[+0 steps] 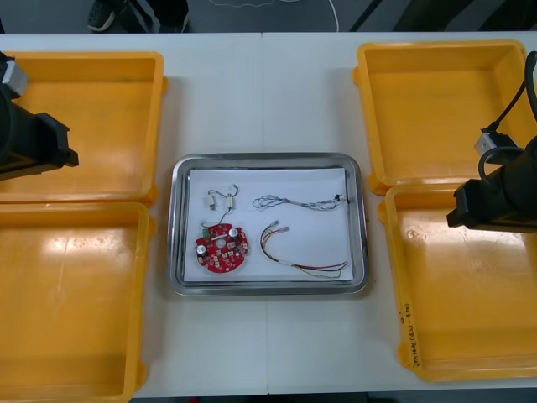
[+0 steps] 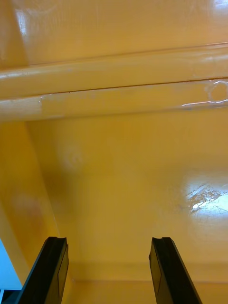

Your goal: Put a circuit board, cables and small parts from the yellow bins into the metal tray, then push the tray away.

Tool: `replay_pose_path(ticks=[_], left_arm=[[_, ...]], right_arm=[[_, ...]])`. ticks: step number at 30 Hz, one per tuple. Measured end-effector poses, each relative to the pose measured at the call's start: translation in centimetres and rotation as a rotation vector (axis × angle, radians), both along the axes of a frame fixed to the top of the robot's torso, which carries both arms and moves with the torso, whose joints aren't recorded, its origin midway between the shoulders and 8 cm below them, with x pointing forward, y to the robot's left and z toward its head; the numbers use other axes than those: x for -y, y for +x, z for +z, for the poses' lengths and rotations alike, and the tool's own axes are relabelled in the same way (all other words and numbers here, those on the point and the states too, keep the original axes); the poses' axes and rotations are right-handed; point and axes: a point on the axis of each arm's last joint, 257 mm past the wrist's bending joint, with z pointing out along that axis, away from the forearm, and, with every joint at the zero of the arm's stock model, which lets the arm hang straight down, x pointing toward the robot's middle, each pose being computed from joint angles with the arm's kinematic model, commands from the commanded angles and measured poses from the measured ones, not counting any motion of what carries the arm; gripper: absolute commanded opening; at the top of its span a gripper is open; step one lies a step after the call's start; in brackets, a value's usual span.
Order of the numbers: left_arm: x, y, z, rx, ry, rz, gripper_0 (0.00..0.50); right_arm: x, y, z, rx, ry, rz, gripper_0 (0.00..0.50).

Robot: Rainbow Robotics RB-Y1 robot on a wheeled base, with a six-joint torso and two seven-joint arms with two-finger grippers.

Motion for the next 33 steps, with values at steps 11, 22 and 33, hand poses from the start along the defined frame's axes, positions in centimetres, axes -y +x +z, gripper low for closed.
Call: replay_pose_path(ticks=[11,22,33], left_arm=[[-2.7,-2.8,-2.3,-0.040,0.021,-0.004,0.500],[-5.2,-4.9,-4.1,-0.088,0.082,-0.054,0.500],[-5.6,-6.2,-5.7,-0.131,0.094,-0.084,0.500]], right_arm=[[-0.2,-0.5,-0.4,-0.014,0.009,0.018,0.500],[-2.6,-1.6,-0.5,-0.009,-0.013,0.365,0.500],[-9.7,-3.8,-0.9,0.017,-0.144,0.751,0.500]])
